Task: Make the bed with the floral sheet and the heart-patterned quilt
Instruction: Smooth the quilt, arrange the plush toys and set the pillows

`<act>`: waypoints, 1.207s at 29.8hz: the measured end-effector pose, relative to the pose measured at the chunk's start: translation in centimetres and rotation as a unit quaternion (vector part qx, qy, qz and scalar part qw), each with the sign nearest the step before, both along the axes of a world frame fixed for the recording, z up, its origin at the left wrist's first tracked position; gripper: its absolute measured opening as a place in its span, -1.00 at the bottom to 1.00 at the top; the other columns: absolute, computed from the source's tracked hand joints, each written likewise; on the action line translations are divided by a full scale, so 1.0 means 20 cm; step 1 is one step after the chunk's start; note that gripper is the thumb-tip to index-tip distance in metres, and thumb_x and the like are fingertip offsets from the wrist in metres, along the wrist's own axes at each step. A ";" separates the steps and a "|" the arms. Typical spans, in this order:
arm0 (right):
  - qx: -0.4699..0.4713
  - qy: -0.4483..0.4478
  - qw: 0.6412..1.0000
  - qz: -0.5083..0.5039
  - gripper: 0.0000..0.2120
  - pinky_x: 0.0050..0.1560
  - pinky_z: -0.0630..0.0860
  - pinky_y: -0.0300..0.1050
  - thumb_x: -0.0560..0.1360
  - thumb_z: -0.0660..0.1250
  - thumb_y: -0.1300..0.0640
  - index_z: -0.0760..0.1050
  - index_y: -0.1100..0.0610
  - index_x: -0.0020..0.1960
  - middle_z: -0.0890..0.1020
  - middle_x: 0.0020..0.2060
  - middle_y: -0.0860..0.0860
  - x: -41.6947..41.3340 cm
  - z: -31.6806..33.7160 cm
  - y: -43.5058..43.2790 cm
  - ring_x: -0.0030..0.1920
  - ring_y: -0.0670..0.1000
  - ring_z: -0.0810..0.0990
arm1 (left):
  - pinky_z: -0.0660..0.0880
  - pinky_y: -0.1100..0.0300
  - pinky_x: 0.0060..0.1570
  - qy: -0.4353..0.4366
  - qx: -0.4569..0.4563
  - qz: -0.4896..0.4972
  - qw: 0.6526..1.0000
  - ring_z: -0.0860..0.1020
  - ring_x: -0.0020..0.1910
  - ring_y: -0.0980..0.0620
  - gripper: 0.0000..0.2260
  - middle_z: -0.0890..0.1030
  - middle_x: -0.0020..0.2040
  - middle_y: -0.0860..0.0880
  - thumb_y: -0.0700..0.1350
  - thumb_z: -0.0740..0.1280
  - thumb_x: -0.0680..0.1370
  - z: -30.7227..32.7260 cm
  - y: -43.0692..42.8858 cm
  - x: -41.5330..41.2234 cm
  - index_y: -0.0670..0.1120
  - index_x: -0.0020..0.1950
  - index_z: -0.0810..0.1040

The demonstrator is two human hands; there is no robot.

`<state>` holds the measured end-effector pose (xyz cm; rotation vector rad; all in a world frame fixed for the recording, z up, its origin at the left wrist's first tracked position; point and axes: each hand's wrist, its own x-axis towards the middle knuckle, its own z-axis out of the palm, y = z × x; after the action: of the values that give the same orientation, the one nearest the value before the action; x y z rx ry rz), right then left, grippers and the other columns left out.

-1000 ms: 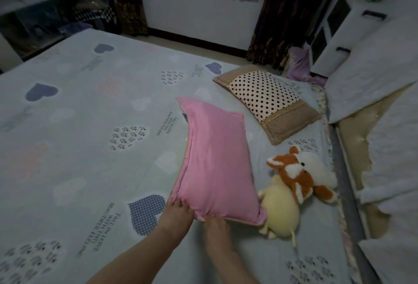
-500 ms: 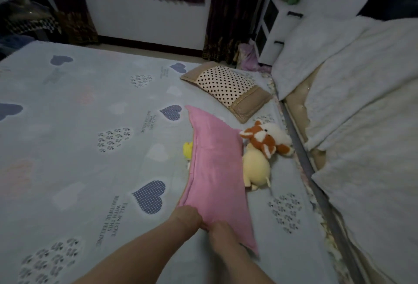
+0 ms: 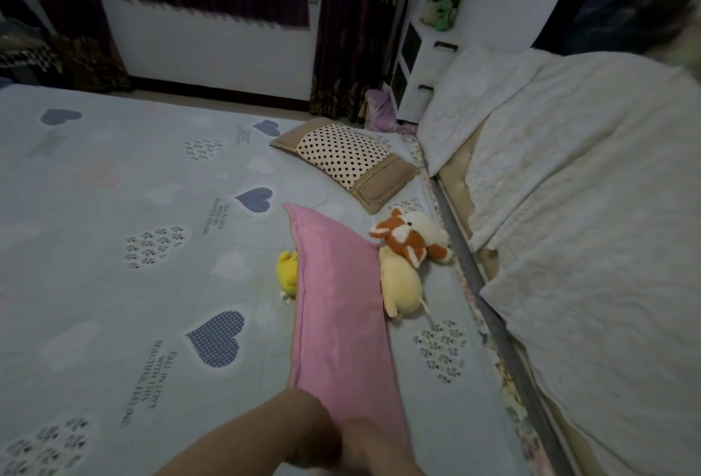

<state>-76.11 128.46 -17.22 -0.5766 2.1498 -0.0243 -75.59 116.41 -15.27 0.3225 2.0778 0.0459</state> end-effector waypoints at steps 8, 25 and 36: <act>-0.104 0.101 0.984 -0.107 -0.43 0.49 0.12 -0.20 0.62 0.07 0.24 0.09 -0.02 0.59 0.23 0.55 -0.02 -0.28 -0.10 0.25 0.52 -0.01 0.22 | 0.20 -0.14 0.43 0.208 0.018 0.088 0.974 0.16 0.52 -0.21 -0.43 0.22 0.54 -0.17 0.12 0.27 0.61 -0.13 -0.02 -0.22 -0.10 0.54 0.22; -0.124 0.151 0.958 -0.209 -0.27 0.23 0.42 -0.01 0.63 0.12 -0.10 -0.25 0.01 0.60 0.21 0.54 0.05 -1.10 -0.68 0.23 0.33 0.13 0.44 | 0.05 -0.34 0.44 0.225 -0.056 0.281 0.931 -0.23 0.56 -0.29 -0.25 -0.32 0.59 0.07 0.24 0.24 0.57 -0.57 -0.27 -0.79 0.27 0.57 -0.22; -0.126 0.247 0.939 -0.201 -0.77 0.06 0.52 -0.16 0.54 0.17 0.09 0.14 -0.03 -0.22 0.59 0.10 0.28 -0.99 -1.37 0.05 0.11 0.11 0.63 | 0.55 -0.02 -0.02 0.277 -0.037 0.324 0.904 0.59 0.04 -0.25 -0.76 0.16 0.56 -0.17 -0.08 0.26 0.59 -1.31 -0.35 -0.94 0.08 0.26 0.51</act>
<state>-95.99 129.45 -44.66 -0.2899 2.7526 -0.4273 -94.39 109.39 -41.52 -0.4761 2.6607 0.3033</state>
